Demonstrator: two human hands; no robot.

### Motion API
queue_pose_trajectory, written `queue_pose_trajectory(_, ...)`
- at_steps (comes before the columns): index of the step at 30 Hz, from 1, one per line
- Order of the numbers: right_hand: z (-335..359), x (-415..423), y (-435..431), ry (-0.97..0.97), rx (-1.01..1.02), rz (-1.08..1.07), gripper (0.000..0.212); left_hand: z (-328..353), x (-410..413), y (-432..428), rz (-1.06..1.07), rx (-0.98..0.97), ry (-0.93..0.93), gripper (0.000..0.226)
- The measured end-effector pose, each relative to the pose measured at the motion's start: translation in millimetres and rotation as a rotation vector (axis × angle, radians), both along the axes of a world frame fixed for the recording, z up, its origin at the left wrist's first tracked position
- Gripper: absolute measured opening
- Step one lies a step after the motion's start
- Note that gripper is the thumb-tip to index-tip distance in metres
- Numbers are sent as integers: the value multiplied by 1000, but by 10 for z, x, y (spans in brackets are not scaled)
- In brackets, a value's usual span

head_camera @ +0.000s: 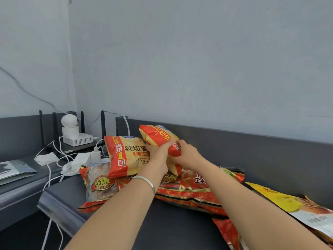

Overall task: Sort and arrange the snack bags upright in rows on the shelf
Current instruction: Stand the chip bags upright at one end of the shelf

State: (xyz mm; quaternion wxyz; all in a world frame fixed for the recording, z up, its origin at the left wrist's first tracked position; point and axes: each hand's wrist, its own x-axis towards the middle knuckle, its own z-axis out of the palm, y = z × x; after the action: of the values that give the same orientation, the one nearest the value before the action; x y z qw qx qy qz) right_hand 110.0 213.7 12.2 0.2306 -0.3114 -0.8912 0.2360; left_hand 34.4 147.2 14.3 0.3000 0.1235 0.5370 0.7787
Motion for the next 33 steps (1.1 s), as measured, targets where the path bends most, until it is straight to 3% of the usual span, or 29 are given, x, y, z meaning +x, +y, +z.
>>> queue_pose_trajectory(3,103,178,65,27,-55,92,72,-13,-40,17,74,73,56,88)
queue_pose_trajectory(5,178,302,102,161,-130,84,66,3,-76,-20,87,108,143,81)
queue_pose_trajectory(10,290,435,54,423,-339,26,77,131,-160,-270,-78,180,184,62)
queue_pose_trajectory(16,313,568,-111,167,-688,182,73,164,-303,-659,-289,94,268,42)
queue_pose_trajectory(21,230,490,-361,324,-862,287,57,76,-300,-877,-291,39,477,45)
queue_pose_trajectory(24,176,470,-478,370,-795,237,58,50,-351,-996,-211,-131,691,44)
queue_pose_trajectory(26,137,458,-515,448,-735,153,60,-2,-485,-1035,-13,-276,953,40)
queue_pose_trajectory(28,92,443,-518,587,-716,32,58,-62,-640,-1074,192,-428,1088,39)
queue_pose_trajectory(30,56,424,-499,670,-679,-78,61,-133,-780,-1101,271,-522,996,44)
queue_pose_trajectory(33,13,396,-447,613,-609,-169,66,-204,-908,-1116,214,-541,687,74)
